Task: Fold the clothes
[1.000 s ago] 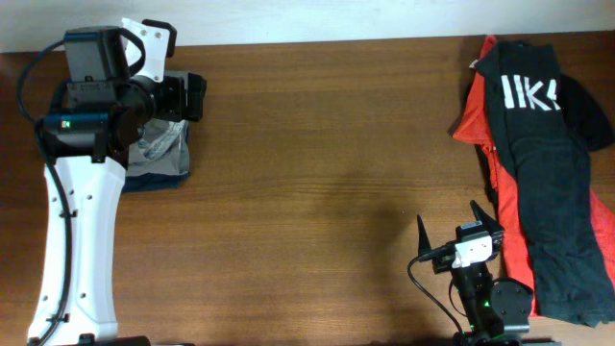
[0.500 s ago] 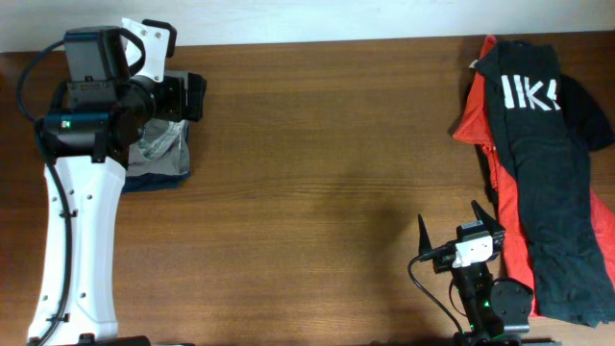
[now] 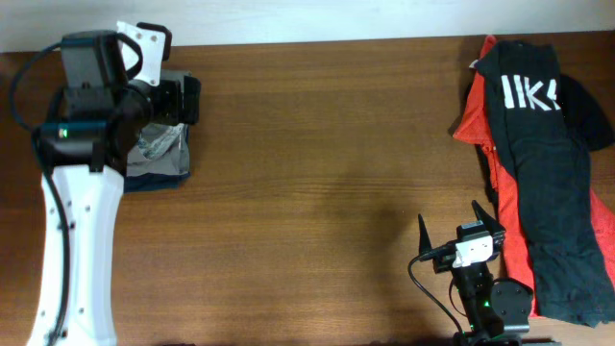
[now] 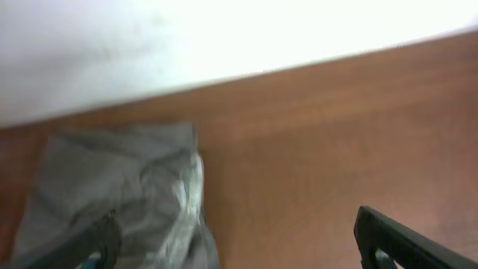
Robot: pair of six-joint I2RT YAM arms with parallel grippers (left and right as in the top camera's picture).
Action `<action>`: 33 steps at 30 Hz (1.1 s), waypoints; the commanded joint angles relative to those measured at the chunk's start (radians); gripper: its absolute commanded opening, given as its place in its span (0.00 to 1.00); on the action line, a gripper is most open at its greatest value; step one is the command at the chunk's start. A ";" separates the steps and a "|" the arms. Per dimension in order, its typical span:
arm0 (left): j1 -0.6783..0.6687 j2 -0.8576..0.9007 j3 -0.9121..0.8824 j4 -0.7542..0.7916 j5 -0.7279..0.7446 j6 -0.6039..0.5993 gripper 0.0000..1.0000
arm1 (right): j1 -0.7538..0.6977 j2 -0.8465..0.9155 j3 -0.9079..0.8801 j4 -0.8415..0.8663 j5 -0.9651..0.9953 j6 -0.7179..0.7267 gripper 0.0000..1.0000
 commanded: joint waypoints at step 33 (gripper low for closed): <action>0.045 -1.358 -1.608 0.930 0.108 -0.018 0.99 | -0.009 -0.008 -0.005 -0.008 0.013 0.007 0.99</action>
